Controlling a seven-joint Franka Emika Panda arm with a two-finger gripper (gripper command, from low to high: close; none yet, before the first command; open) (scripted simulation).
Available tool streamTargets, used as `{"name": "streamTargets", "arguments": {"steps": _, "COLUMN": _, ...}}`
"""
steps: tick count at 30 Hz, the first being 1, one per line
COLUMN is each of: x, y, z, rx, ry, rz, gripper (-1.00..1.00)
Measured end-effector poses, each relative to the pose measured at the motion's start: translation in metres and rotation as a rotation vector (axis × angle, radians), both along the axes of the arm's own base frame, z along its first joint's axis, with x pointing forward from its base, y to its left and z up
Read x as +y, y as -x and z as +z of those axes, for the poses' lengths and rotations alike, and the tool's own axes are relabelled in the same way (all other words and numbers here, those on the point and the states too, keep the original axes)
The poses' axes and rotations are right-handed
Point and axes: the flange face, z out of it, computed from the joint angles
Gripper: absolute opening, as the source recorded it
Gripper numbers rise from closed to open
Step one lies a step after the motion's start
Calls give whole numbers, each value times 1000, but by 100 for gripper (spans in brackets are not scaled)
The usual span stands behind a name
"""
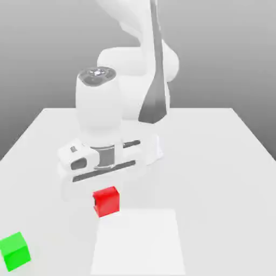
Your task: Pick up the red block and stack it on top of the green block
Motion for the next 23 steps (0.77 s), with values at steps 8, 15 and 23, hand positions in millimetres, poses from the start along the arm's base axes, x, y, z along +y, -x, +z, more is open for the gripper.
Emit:
{"name": "streamTargets", "arguments": {"steps": 8, "x": -131, "y": -38, "z": 15, "rx": -12, "ry": -5, "rz": -658, "gripper": -100}}
{"name": "streamTargets", "arguments": {"steps": 15, "x": -155, "y": -40, "z": -38, "rx": -15, "ry": -7, "rz": -767, "gripper": 100}}
{"name": "streamTargets", "arguments": {"steps": 23, "x": -156, "y": -41, "z": -5, "rx": -16, "ry": -6, "rz": -770, "gripper": 100}}
